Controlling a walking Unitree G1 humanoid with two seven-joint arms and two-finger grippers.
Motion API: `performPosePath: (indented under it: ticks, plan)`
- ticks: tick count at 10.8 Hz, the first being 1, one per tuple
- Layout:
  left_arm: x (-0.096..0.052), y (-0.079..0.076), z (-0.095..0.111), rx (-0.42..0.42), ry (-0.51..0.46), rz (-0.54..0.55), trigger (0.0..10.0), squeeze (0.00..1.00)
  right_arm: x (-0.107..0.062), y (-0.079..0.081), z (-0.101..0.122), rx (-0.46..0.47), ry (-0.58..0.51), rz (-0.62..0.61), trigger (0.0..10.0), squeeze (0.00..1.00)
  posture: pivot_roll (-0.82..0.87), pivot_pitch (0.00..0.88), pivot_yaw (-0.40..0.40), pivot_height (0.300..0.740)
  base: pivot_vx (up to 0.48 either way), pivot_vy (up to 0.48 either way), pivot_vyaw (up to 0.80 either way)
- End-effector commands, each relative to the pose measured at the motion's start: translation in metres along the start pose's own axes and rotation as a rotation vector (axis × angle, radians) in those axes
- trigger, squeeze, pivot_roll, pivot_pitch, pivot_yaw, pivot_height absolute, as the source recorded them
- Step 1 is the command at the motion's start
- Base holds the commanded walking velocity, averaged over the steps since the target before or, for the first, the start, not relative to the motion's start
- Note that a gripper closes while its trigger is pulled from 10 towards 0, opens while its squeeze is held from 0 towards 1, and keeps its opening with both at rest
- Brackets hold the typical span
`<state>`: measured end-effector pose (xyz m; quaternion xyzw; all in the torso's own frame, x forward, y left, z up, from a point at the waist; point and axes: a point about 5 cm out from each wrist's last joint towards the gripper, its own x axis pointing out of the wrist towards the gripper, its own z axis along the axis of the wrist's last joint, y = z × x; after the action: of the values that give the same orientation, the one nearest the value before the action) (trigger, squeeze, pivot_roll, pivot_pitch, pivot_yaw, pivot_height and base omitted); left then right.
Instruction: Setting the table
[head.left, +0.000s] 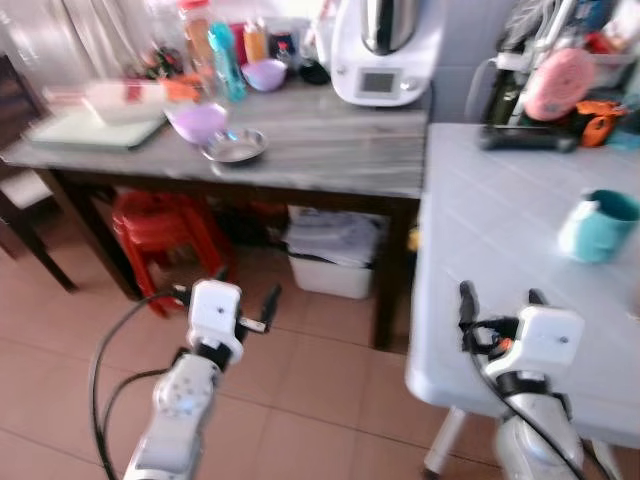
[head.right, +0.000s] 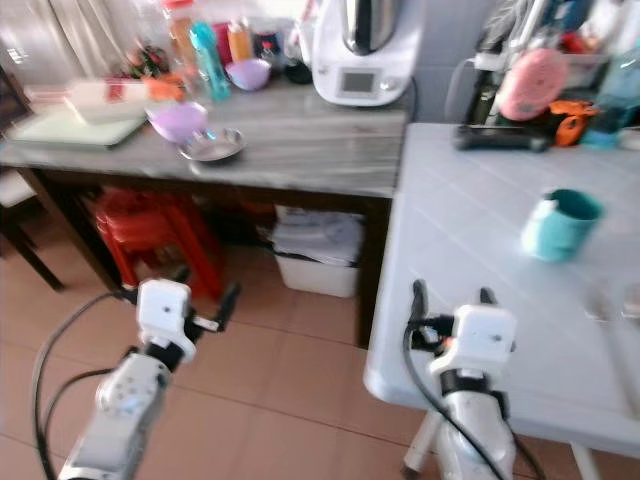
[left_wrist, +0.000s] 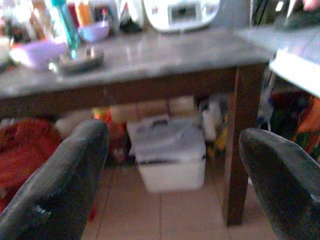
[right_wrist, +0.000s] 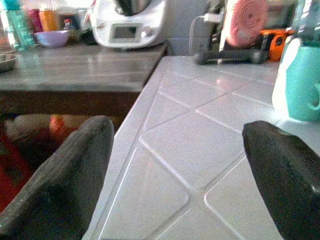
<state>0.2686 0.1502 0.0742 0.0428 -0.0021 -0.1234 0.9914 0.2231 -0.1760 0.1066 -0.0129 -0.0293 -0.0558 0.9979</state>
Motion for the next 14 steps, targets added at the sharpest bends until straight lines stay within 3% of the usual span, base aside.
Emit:
performPosePath:
  ticks: [1, 4, 6, 8, 12, 14]
  plan:
    - [0.002, 0.004, 0.002, 0.008, -0.001, 0.002, 10.0, 0.00, 0.000, 0.007, 0.001, 0.000, -0.001, 0.032, 10.0, 0.00, 0.02, 0.000, 0.106, 0.740, 0.000, -0.409, 0.00]
    - [0.004, -0.007, 0.000, -0.009, 0.011, -0.037, 10.0, 0.00, -0.002, 0.004, -0.001, 0.033, 0.025, -0.004, 10.0, 0.00, 0.00, 0.000, 0.083, 0.740, 0.000, -0.407, 0.00]
    - [0.011, -0.017, 0.000, -0.034, 0.004, -0.046, 10.0, 0.00, 0.000, -0.007, -0.001, 0.021, 0.033, -0.033, 10.0, 0.00, -0.04, 0.000, 0.076, 0.740, 0.000, -0.405, 0.00]
    - [0.015, -0.022, -0.003, -0.051, 0.022, -0.086, 10.0, 0.00, 0.005, -0.010, 0.003, 0.017, 0.026, -0.038, 10.0, 0.00, -0.06, 0.000, 0.081, 0.740, 0.000, 0.000, 0.00]
    - [0.018, -0.024, -0.012, -0.044, 0.041, -0.163, 10.0, 0.00, 0.015, 0.002, -0.005, 0.023, 0.060, 0.015, 10.0, 0.00, -0.05, 0.000, 0.081, 0.740, 0.000, 0.000, 0.00]
    - [0.015, -0.034, -0.016, -0.059, 0.052, -0.269, 10.0, 0.00, 0.018, 0.000, -0.010, 0.032, 0.089, -0.002, 10.0, 0.00, -0.05, 0.000, 0.080, 0.740, 0.000, 0.000, 0.00]
